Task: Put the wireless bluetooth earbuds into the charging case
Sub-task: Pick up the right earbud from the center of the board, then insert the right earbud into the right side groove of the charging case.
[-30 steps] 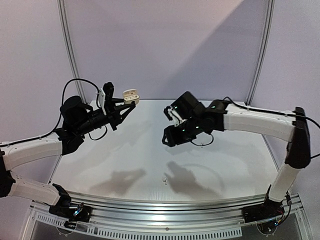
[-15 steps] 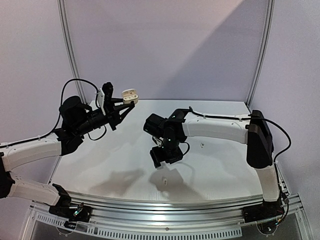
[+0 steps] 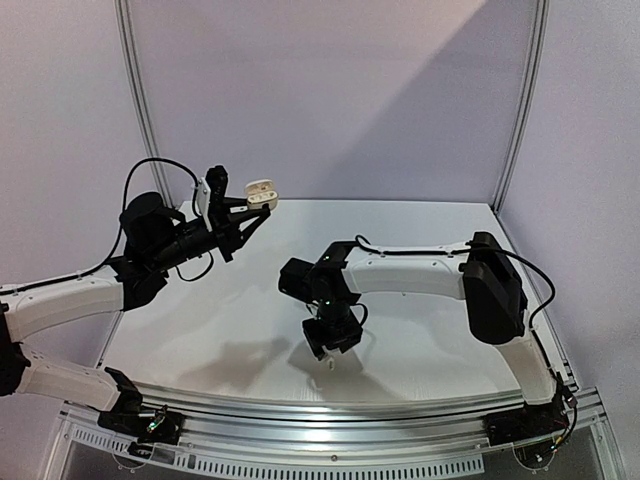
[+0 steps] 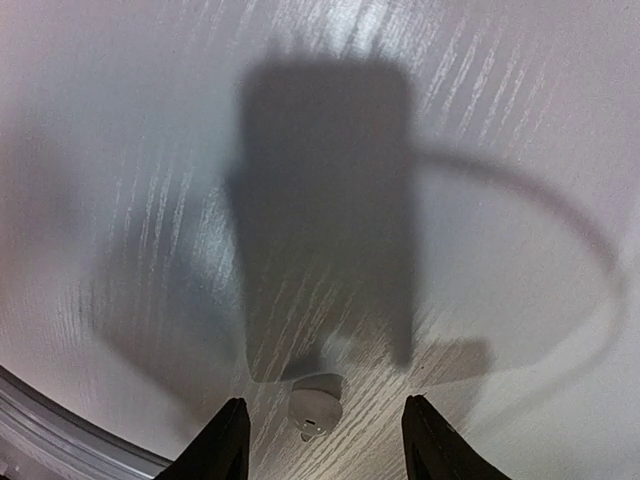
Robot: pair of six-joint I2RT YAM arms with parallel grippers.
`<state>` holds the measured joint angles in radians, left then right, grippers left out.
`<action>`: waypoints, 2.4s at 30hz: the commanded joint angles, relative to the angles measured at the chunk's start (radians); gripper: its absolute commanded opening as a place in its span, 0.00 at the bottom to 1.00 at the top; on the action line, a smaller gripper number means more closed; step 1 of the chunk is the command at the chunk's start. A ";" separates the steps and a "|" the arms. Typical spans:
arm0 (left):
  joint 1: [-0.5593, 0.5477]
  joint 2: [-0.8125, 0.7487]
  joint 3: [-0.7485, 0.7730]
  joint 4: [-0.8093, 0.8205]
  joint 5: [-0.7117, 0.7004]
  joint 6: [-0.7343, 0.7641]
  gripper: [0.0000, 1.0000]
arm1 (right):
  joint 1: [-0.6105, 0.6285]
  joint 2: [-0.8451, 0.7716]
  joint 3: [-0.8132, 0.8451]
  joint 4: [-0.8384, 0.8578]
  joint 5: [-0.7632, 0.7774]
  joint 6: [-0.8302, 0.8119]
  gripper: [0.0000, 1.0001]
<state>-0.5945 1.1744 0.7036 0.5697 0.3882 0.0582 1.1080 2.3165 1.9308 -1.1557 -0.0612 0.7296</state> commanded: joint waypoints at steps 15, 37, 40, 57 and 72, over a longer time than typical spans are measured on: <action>0.013 0.024 -0.007 0.024 0.016 -0.005 0.00 | 0.028 0.071 0.013 -0.002 -0.006 0.014 0.36; 0.015 0.021 -0.013 0.021 0.014 -0.006 0.00 | 0.021 0.035 0.022 0.004 0.033 -0.013 0.03; 0.015 0.019 -0.015 0.022 0.013 -0.005 0.00 | 0.005 -0.028 0.022 0.042 0.083 -0.036 0.00; 0.012 0.026 0.006 0.075 0.071 0.018 0.00 | -0.024 -0.681 -0.162 0.832 0.263 -0.519 0.00; 0.009 0.021 0.011 0.144 0.167 -0.055 0.00 | -0.007 -0.560 -0.095 1.080 -0.025 -0.714 0.00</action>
<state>-0.5888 1.1942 0.7040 0.6716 0.5213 0.0376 1.0946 1.7248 1.8130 -0.1116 -0.0265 0.0650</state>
